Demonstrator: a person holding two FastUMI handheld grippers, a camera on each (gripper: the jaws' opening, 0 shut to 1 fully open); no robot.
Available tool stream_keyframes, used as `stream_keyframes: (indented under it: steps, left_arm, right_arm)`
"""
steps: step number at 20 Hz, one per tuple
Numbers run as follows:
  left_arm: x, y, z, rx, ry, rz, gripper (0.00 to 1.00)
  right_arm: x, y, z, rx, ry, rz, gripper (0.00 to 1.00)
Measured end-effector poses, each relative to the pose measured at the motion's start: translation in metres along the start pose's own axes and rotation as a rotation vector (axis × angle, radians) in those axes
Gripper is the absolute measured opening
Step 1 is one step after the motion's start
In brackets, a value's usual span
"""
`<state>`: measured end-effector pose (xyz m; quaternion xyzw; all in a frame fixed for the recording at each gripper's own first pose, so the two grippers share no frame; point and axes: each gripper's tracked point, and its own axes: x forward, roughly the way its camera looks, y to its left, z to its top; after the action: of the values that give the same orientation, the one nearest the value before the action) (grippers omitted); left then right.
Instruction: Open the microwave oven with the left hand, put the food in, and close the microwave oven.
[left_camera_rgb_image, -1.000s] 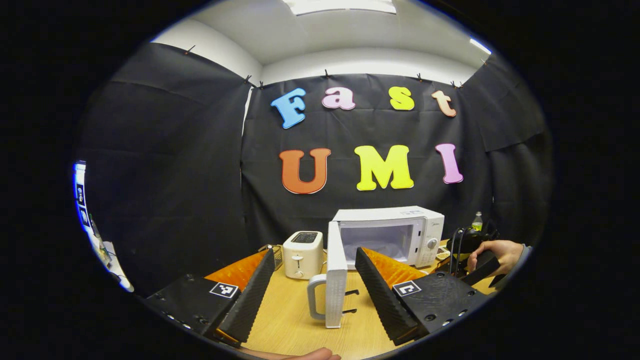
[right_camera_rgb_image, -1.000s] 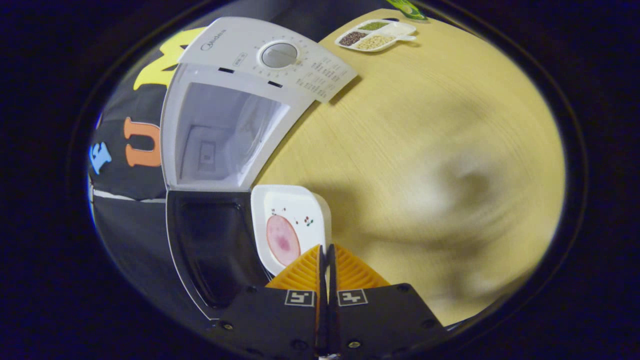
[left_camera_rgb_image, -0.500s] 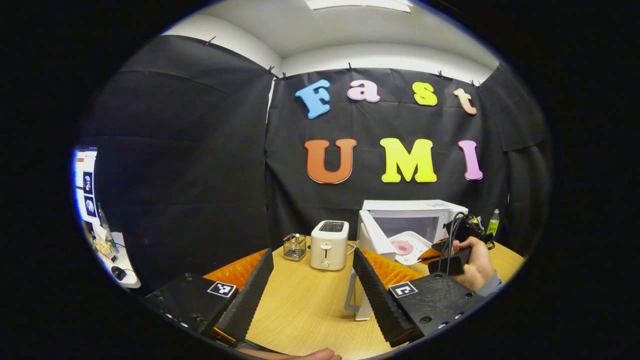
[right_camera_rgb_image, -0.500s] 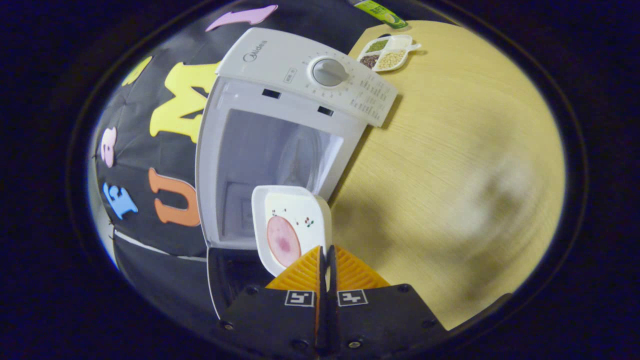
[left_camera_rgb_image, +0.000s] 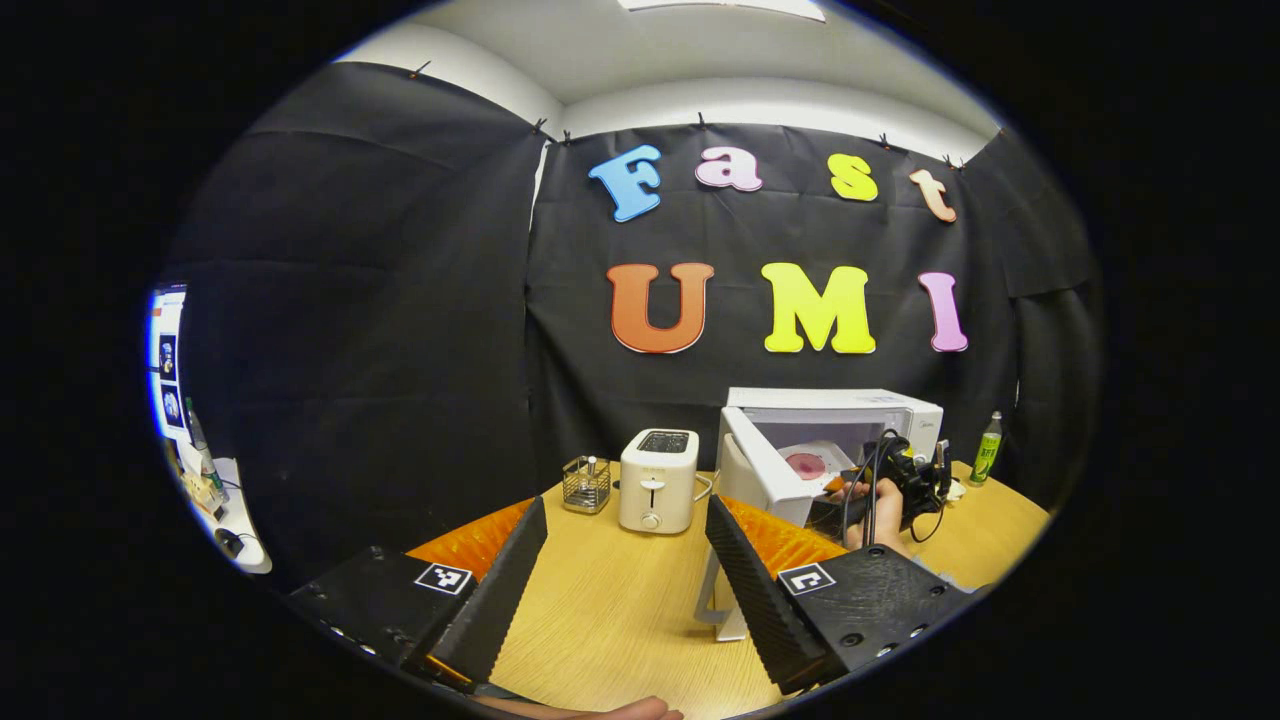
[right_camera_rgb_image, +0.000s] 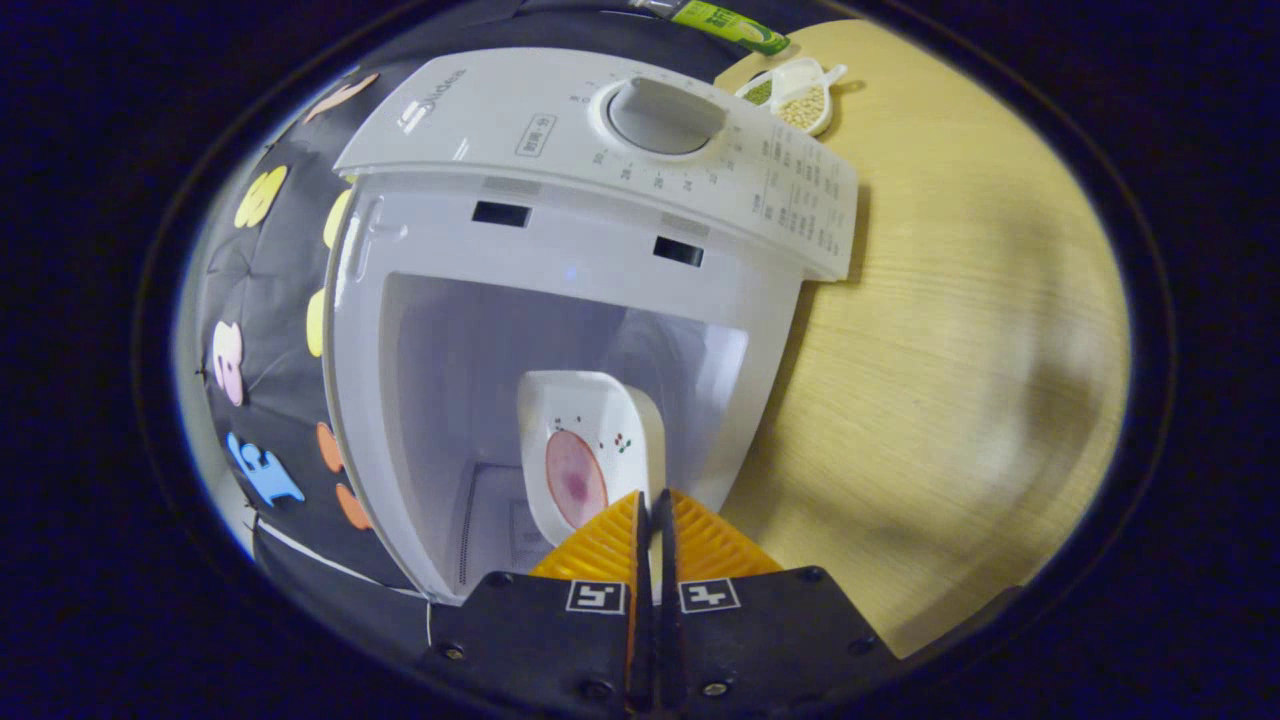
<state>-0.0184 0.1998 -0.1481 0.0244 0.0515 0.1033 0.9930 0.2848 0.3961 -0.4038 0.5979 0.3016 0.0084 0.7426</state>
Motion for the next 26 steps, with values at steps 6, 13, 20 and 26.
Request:
stream_keyframes:
  steps: [6, 13, 20, 26]
  left_arm:
    - [0.008, -0.002, -0.015, 0.008, 0.033, 0.005, 0.95]
    - [0.005, 0.011, -0.025, -0.018, 0.055, 0.032, 0.95]
    - [-0.001, 0.02, -0.031, -0.026, 0.047, 0.04, 0.95]
    - [-0.001, 0.028, -0.041, -0.035, 0.048, 0.045, 0.95]
  right_arm:
    - [0.035, 0.002, 0.002, -0.121, -0.078, 0.071, 0.1]
    - [0.04, 0.009, 0.029, -0.408, -0.242, 0.074, 0.08]
    - [0.012, 0.024, 0.034, -0.814, -0.365, 0.097, 0.14]
    - [-0.033, 0.039, 0.031, -1.006, -0.299, 0.127, 0.81]
